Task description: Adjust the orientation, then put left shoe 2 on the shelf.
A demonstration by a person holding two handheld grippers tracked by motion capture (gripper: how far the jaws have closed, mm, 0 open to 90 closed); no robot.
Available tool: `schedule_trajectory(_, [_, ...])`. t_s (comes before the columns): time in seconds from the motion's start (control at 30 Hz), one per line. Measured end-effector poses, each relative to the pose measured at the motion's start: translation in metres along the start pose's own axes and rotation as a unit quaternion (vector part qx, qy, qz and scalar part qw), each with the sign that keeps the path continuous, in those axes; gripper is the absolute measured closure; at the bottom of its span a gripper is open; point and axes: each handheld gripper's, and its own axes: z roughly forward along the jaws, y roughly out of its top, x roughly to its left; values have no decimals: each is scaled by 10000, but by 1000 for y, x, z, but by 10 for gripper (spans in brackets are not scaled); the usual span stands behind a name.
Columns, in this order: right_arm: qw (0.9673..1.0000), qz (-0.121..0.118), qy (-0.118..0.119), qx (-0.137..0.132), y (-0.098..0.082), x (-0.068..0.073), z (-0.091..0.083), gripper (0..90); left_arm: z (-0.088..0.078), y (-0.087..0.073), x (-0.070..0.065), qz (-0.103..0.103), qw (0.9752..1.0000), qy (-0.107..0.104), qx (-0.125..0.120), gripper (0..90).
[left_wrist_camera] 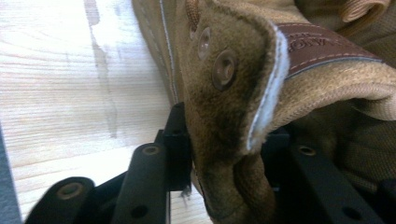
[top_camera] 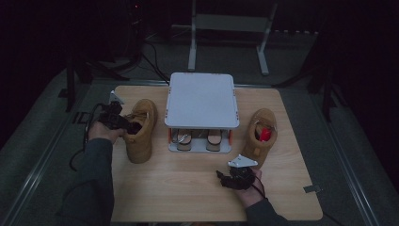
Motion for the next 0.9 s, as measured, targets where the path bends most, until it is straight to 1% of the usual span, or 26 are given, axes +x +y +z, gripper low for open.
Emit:
schedule_trajectory(0.13, [10000, -1, 2, -5, 0, 0, 0, 341, 0, 0, 0, -36, 10000, 60, 7, 714])
schedule_trajectory(0.23, [10000, -3, 2, -5, 0, 0, 0, 342, 0, -1, 2, -47, 10000, 57, -9, 731])
schedule_trajectory(0.3, [10000, -10, 6, -4, 0, 0, 1, 344, 0, -1, 3, -117, 9999, 10, -40, 737])
schedule_trajectory(0.57, [10000, -10, 9, -2, 1, 0, 1, 345, 0, -4, 9, -197, 9996, -147, -118, 744])
schedule_trajectory(0.67, [10000, -12, 9, -2, 1, 0, 1, 345, 0, -5, 12, -262, 9992, -261, -165, 747])
schedule_trajectory(0.83, [10000, -14, 16, -1, 1, 0, 1, 346, -2, -5, 17, -329, 9988, -282, -231, 756])
schedule_trajectory(0.9, [10000, -11, 17, 0, 1, 0, 1, 346, -3, -4, 18, -403, 9982, -356, -271, 757])
